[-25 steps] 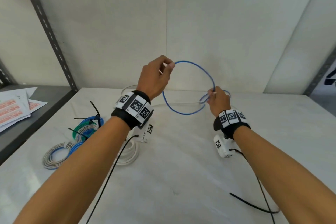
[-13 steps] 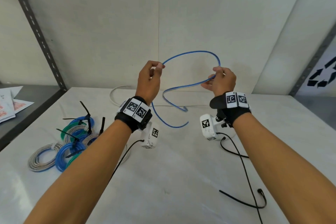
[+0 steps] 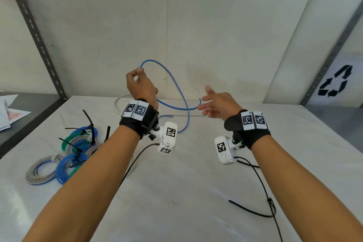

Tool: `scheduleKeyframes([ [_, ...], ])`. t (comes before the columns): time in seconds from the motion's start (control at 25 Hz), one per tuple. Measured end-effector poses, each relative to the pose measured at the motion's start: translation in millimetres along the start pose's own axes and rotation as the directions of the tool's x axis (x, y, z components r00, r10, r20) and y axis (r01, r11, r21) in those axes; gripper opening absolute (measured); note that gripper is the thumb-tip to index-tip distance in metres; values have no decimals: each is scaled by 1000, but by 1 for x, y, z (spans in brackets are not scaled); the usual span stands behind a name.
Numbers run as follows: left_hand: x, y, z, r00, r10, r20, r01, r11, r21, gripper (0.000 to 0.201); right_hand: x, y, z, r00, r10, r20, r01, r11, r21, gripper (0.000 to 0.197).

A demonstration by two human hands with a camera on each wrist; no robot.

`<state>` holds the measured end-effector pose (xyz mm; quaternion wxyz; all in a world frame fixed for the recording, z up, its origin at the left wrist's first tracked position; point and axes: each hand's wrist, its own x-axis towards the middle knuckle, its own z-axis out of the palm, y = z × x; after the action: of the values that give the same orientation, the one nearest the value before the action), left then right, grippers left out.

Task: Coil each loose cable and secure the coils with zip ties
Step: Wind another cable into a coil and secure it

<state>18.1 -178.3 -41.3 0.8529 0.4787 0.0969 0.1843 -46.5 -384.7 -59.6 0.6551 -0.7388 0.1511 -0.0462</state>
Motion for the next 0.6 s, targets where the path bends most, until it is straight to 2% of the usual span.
scheduleKeyframes([
  [0.08, -2, -1, 1, 1000, 4, -10, -5, 1000, -26, 18, -2, 6, 5, 999, -27, -19, 27, 999, -31, 33],
  [0.16, -6, 0, 0, 1000, 8, -10, -8, 998, -55, 18, -2, 13, 12, 996, -35, -81, 27, 994, -103, 31],
  [0.28, -7, -2, 1, 1000, -2, 25, 3, 999, -43, 14, -3, 16, 21, 994, -58, -93, 67, 993, 101, 17],
  [0.36, -10, -3, 0, 994, -45, 103, 45, 999, -1, 20, -1, 13, 23, 983, -95, -157, 130, 965, 230, 23],
  [0.48, -14, -13, -9, 934, -190, 302, 143, 975, 173, 45, 5, 11, 20, 950, -152, -272, 230, 931, 284, 30],
  [0.52, -16, -17, -14, 912, -233, 337, 158, 959, 237, 44, 7, 12, 21, 938, -163, -306, 257, 919, 298, 32],
  [0.6, -18, -26, -24, 871, -316, 376, 233, 940, 249, 31, 7, 14, 23, 923, -169, -347, 290, 897, 335, 34],
])
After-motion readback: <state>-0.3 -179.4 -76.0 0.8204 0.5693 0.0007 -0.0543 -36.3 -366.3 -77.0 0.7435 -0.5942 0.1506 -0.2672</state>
